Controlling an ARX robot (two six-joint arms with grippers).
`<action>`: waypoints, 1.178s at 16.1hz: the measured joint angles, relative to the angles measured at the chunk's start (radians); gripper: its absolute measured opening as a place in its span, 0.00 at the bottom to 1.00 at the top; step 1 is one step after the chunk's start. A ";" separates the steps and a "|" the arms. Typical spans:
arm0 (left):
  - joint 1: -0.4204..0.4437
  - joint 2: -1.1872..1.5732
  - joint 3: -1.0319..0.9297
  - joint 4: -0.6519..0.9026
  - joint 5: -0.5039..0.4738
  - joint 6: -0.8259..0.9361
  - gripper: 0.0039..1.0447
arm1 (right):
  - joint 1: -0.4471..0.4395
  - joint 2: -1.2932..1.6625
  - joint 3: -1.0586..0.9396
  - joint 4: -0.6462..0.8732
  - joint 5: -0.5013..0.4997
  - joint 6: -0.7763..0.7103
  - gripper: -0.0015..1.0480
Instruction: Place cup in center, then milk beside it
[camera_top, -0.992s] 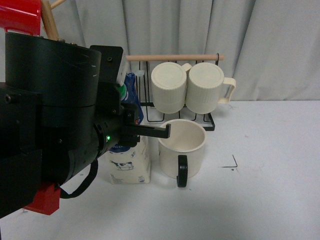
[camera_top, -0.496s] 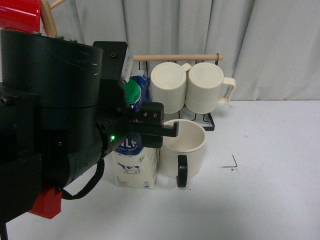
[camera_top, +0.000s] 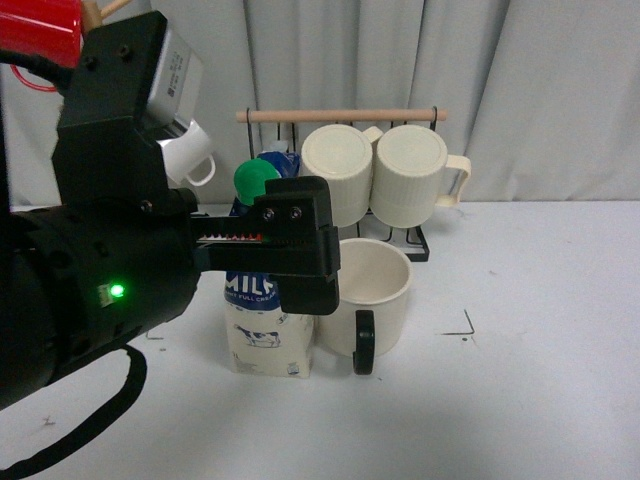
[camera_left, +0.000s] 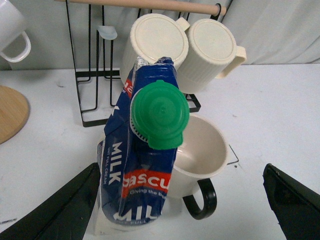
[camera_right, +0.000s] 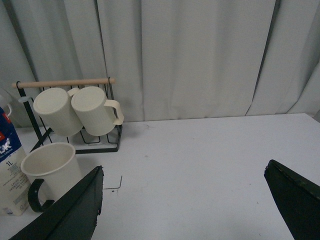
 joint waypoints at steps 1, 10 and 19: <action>-0.010 -0.042 -0.031 -0.012 0.008 0.001 0.94 | 0.000 0.000 0.000 0.000 0.000 0.000 0.94; 0.281 -0.625 -0.473 0.126 -0.103 0.244 0.01 | 0.000 0.000 0.000 0.000 0.000 0.000 0.94; 0.510 -1.129 -0.516 -0.306 0.127 0.245 0.01 | 0.000 0.000 0.000 0.000 0.000 0.000 0.94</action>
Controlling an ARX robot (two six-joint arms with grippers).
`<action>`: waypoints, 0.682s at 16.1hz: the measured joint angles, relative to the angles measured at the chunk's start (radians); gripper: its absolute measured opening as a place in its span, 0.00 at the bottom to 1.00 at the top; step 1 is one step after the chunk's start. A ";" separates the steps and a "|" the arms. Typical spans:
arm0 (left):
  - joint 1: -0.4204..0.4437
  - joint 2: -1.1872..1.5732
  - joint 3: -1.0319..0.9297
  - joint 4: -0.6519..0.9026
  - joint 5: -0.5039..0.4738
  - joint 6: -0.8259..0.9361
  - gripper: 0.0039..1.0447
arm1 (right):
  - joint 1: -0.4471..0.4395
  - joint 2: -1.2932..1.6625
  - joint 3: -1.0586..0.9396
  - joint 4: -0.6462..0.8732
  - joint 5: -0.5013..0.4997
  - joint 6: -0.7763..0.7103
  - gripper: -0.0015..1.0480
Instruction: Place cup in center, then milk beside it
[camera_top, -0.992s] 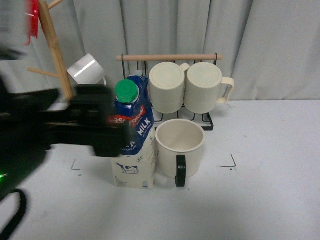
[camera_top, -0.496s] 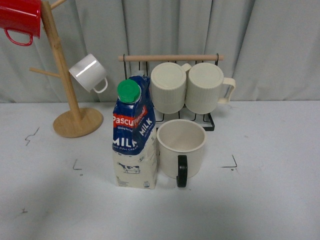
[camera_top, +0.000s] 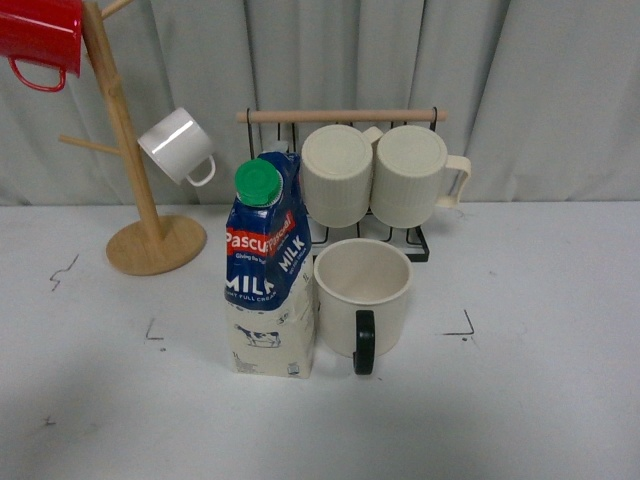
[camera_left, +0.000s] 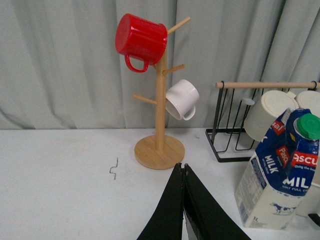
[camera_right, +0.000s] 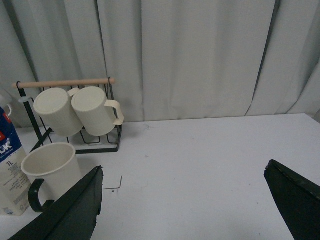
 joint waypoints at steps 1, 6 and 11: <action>-0.004 -0.037 0.000 -0.042 0.002 0.000 0.01 | 0.000 0.000 0.000 0.000 0.000 0.000 0.94; -0.004 -0.200 0.000 -0.196 0.002 0.000 0.01 | 0.000 0.000 0.000 0.000 0.000 0.000 0.94; -0.004 -0.289 0.000 -0.285 0.002 0.000 0.01 | 0.000 0.000 0.000 0.000 0.000 0.000 0.94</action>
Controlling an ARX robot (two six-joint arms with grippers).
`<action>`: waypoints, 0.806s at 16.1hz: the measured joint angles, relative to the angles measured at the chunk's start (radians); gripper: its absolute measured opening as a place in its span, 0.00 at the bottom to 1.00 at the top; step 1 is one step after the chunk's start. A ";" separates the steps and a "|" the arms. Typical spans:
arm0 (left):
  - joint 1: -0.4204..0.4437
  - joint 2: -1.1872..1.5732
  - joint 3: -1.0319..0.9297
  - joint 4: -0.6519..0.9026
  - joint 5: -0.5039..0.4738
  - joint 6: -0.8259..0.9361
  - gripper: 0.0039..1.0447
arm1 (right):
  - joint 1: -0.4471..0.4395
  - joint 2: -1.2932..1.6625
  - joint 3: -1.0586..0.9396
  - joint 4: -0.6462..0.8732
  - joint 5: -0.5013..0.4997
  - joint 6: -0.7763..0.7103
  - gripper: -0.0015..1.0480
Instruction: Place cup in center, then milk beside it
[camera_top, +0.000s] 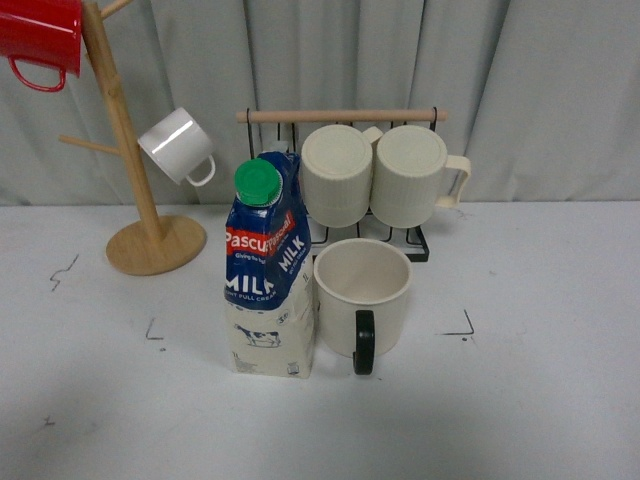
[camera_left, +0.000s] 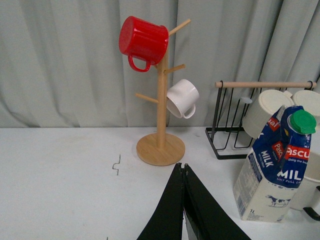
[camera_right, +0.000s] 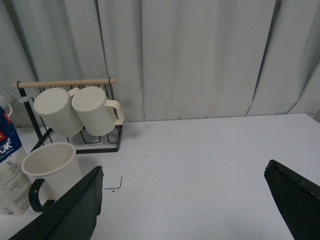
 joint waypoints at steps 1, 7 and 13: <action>0.000 -0.052 0.003 -0.080 -0.002 0.000 0.01 | 0.000 0.000 0.000 0.000 0.000 0.000 0.94; 0.000 -0.166 0.001 -0.178 0.000 -0.001 0.02 | 0.000 0.000 0.000 0.000 0.000 0.000 0.94; 0.000 -0.166 0.001 -0.179 0.000 0.000 0.70 | 0.000 0.000 0.000 0.000 0.000 0.000 0.94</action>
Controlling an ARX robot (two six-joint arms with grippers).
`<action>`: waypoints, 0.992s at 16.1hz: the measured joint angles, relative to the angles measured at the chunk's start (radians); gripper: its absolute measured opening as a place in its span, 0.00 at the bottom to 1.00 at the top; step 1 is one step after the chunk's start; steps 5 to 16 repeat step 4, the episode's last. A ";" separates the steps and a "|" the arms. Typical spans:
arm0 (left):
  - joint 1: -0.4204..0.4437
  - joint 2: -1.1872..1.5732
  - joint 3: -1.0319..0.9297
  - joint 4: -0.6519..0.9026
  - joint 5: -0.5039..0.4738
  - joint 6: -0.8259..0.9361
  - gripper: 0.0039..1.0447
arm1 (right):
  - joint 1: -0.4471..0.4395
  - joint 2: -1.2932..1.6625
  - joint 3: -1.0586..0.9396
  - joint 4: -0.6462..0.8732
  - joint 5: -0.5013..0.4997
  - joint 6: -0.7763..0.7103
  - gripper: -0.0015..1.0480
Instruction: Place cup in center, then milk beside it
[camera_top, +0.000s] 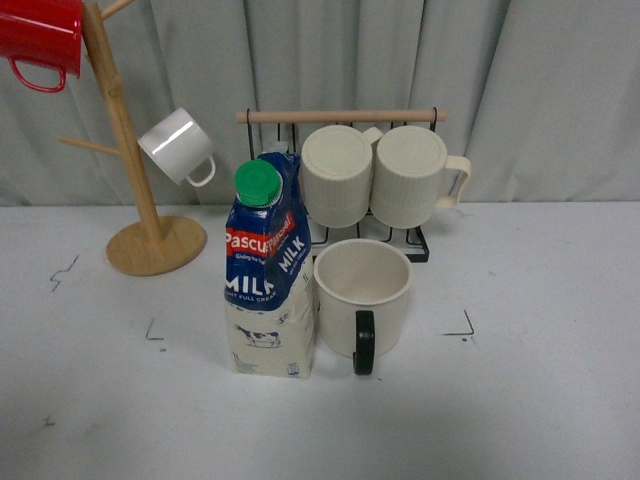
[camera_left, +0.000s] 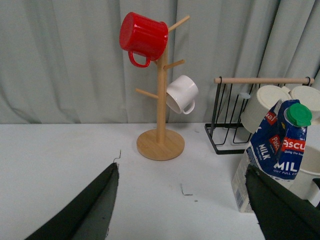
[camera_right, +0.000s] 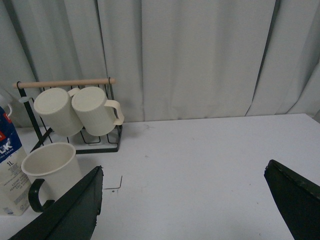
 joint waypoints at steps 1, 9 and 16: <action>0.000 0.000 0.000 0.000 0.000 0.000 0.82 | 0.000 0.000 0.000 0.000 0.000 0.000 0.94; 0.000 0.000 0.000 0.000 0.000 0.000 0.94 | 0.000 0.000 0.000 0.000 0.000 0.000 0.94; 0.000 0.000 0.000 0.000 0.000 0.000 0.94 | 0.000 0.000 0.000 0.000 0.000 0.000 0.94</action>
